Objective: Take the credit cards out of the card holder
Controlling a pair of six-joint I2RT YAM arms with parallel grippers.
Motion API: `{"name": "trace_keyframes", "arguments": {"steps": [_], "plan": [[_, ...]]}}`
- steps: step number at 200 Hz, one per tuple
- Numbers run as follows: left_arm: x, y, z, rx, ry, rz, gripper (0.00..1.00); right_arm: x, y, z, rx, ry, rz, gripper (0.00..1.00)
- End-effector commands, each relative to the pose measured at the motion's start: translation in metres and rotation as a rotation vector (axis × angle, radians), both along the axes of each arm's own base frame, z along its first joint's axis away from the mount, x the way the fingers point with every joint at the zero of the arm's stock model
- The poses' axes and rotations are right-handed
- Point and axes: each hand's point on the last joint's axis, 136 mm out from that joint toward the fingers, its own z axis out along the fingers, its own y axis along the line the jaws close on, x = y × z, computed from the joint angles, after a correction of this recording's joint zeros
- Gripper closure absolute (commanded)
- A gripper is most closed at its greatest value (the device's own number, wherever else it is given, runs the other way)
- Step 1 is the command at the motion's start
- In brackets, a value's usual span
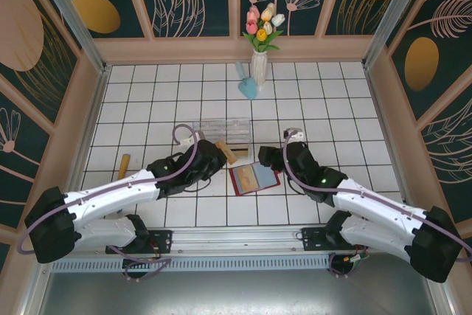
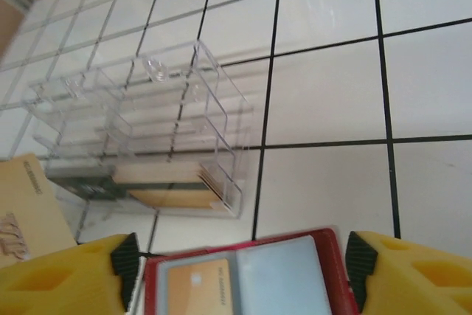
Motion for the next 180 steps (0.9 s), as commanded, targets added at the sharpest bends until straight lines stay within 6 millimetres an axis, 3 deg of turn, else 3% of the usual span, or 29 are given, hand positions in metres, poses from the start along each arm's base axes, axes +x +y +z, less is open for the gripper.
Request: {"name": "trace_keyframes", "arguments": {"steps": [1,14,39,44,66,76,105,138,180], "plan": [[0.007,0.005,0.005,-0.007,0.029,0.082,1.0,0.001,-0.007,0.008,0.008,-0.054,-0.029,0.13],[0.003,0.011,-0.008,-0.028,0.119,0.168,1.0,0.001,-0.011,0.01,0.013,-0.063,-0.044,0.12],[0.001,0.0,-0.017,-0.055,0.23,0.217,1.0,0.0,-0.018,0.014,0.024,-0.085,-0.064,0.1],[0.001,0.0,-0.018,-0.042,0.254,0.235,1.0,0.0,-0.019,0.015,0.027,-0.09,-0.067,0.01],[-0.001,-0.007,-0.028,-0.016,0.344,0.283,1.0,-0.002,-0.024,0.018,0.037,-0.11,-0.076,0.01],[0.003,-0.021,-0.017,-0.055,0.358,0.287,1.0,-0.004,-0.027,0.019,0.041,-0.121,-0.08,0.01],[0.002,-0.039,-0.017,-0.098,0.419,0.342,1.0,-0.008,-0.035,0.022,0.059,-0.15,-0.09,0.01],[-0.004,-0.044,-0.032,-0.165,0.509,0.434,1.0,-0.013,-0.044,0.027,0.086,-0.19,-0.096,0.01],[0.002,-0.052,-0.033,-0.222,0.529,0.497,1.0,-0.018,-0.053,0.027,0.101,-0.217,-0.102,0.01]]}}
